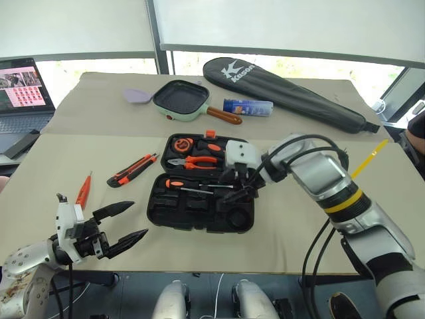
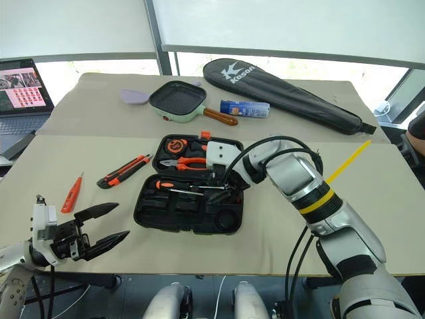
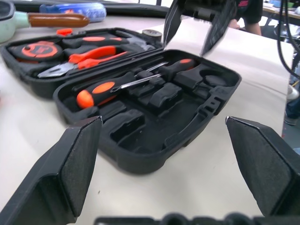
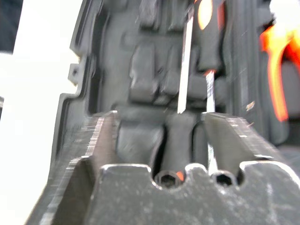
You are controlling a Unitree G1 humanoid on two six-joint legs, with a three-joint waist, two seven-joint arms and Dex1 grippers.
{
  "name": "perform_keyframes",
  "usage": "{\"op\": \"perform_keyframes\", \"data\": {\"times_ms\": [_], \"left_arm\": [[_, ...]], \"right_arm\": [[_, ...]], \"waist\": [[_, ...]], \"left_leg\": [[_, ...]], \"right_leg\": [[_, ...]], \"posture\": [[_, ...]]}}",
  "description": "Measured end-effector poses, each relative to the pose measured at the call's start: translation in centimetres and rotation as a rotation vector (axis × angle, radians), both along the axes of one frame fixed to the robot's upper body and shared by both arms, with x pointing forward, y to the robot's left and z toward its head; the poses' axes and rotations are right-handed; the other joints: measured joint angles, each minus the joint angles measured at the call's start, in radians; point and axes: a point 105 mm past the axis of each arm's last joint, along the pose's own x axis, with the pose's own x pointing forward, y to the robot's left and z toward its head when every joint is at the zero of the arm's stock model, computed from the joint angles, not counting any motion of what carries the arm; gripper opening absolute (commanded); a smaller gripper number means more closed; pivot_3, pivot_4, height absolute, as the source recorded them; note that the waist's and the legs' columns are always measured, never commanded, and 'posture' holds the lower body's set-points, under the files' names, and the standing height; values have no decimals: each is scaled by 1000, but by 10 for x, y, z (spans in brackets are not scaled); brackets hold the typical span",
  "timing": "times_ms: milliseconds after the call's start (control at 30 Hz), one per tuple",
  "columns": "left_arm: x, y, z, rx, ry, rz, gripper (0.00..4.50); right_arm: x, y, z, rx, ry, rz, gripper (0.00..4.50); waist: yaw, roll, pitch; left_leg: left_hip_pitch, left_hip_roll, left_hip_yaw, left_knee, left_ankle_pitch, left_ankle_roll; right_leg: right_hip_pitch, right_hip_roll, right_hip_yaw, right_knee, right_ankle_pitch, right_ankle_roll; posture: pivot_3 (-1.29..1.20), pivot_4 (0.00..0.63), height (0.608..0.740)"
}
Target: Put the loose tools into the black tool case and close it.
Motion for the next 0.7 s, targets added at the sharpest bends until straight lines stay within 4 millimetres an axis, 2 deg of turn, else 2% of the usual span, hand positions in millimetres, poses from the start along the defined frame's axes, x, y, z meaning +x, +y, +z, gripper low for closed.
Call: {"op": "perform_keyframes", "data": {"times_ms": [67, 133, 167, 200, 300, 700], "left_arm": [[2, 0, -1, 7, 1, 2, 4500], [6, 0, -1, 8, -4, -1, 4500], [8, 0, 0, 8, -7, 2, 4500], [9, 0, 0, 7, -11, 3, 4500], [11, -1, 2, 7, -19, 4, 4500], [12, -5, 0, 11, -12, 5, 4500]], "right_arm": [[2, 3, -4, 42, -5, 1, 1181], [1, 6, -17, 65, 19, 0, 614], [1, 6, -24, 73, 30, -5, 191], [2, 5, -31, 77, 38, -11, 47], [7, 1, -42, 75, 17, -26, 47], [14, 11, -53, 109, -32, 2, 47]], "waist": [[2, 0, 0], [4, 0, 0], [4, 0, 0], [4, 0, 0], [3, 0, 0], [-1, -1, -1]], "left_leg": [[0, 0, 0, 0, 0, 0], [-1, 0, 0, 0, 0, 0], [-1, 0, 0, 0, 0, 0], [-1, 0, 1, 0, 0, 0], [0, 0, 1, 0, 0, 0], [3, 0, 1, 0, 0, 0]], "right_leg": [[0, 0, 0, 0, 0, 0], [0, 0, 0, 0, 0, 0], [0, 0, 0, 0, 0, 0], [0, 0, 0, 0, 0, 0], [0, 0, 0, 0, 0, 0], [1, 0, 1, 5, 0, 0]], "posture": [[0, 150, 740], [0, 150, 740], [0, 150, 740], [0, 150, 740], [0, 150, 740], [0, 150, 740]]}}
